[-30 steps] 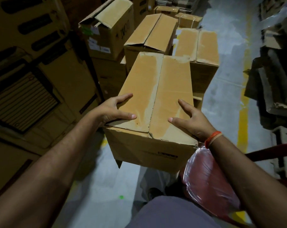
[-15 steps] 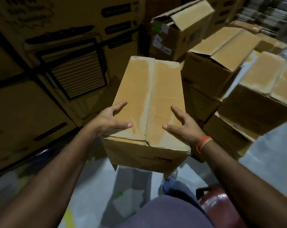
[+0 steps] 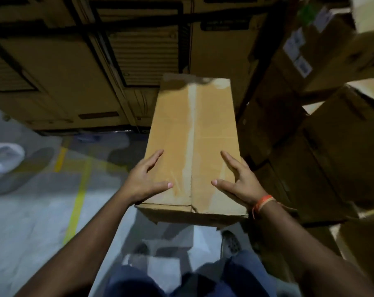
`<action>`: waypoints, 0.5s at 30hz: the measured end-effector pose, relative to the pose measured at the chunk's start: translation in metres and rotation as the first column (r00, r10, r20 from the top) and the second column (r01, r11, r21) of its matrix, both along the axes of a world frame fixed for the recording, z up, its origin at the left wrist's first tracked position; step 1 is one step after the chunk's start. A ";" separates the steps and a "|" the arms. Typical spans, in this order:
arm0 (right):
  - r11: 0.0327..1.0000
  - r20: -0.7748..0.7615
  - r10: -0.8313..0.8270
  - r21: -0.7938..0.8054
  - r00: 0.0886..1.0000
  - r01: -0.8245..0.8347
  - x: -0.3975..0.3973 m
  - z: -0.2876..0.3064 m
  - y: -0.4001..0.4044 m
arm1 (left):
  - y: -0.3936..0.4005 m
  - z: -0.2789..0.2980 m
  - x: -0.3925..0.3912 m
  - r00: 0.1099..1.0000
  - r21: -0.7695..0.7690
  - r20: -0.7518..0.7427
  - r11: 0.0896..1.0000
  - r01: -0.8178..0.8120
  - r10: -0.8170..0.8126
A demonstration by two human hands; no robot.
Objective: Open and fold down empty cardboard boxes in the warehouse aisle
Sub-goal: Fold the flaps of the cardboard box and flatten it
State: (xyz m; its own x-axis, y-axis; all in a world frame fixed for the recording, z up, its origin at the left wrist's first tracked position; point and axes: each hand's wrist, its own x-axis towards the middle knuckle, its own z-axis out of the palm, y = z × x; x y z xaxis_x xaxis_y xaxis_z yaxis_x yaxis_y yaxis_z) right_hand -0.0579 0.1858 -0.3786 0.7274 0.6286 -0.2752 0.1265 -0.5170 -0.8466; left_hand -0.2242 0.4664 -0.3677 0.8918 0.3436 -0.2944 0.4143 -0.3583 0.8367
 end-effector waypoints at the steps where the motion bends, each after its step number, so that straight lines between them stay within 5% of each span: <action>1: 1.000 0.006 0.021 -0.005 1.000 -0.021 0.006 -0.019 -0.003 | -0.007 -0.020 -0.002 1.000 -0.011 0.000 1.000 -0.017 0.017; 15: 0.992 0.034 0.128 -0.006 0.991 -0.128 -0.015 -0.264 -0.030 | -0.050 -0.264 -0.055 0.997 0.022 0.022 0.997 -0.075 0.074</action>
